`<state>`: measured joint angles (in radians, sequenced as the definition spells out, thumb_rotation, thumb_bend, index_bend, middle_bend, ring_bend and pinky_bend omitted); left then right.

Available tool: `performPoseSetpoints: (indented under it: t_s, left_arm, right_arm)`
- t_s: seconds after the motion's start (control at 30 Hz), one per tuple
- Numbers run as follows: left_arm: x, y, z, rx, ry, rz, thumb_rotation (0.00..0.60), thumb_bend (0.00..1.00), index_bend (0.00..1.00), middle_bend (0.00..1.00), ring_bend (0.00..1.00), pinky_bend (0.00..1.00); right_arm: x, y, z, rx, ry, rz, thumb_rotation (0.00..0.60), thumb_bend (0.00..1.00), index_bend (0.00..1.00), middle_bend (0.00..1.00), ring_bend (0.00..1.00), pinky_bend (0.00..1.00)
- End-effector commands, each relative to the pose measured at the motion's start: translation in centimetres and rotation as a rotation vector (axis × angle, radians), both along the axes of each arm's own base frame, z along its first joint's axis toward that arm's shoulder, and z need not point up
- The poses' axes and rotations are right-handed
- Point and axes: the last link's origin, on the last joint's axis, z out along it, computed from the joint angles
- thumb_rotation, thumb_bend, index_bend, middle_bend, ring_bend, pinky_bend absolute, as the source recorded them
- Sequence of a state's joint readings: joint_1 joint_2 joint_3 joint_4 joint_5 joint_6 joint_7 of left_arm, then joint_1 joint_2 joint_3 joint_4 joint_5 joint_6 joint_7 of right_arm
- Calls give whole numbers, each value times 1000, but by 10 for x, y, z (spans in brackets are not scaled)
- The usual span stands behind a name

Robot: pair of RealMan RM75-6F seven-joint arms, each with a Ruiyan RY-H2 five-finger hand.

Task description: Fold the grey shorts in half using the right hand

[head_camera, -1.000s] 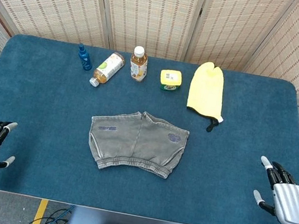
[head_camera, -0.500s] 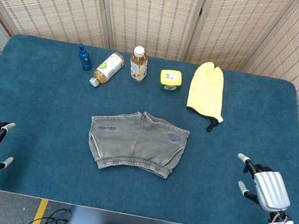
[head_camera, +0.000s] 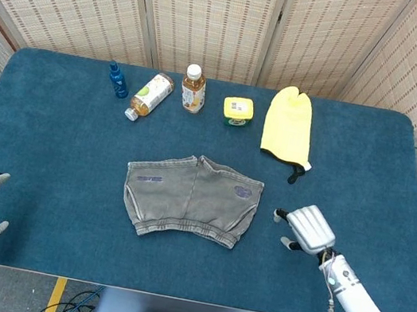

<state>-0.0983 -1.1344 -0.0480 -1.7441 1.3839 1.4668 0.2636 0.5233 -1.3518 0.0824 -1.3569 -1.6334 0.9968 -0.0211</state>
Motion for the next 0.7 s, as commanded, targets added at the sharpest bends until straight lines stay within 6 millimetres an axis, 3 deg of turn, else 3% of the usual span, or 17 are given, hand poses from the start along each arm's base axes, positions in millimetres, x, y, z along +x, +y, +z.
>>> performPoseSetpoints:
  t_s: [0.03, 0.47, 0.7]
  left_arm:
    - [-1, -1, 0, 1, 0, 3, 600, 205, 181, 191, 166, 330]
    - [-4, 2, 2, 5, 2, 10, 600, 205, 181, 191, 166, 330]
    - [-5, 1, 3, 9, 4, 17, 600, 205, 181, 191, 166, 330]
  right_arm:
    - [8, -12, -15, 15, 23, 30, 600, 198, 427, 906, 926, 975]
    - [27, -42, -64, 58, 71, 91, 600, 190, 427, 906, 935, 986]
    - [33, -51, -76, 58, 84, 110, 600, 187, 427, 906, 939, 989]
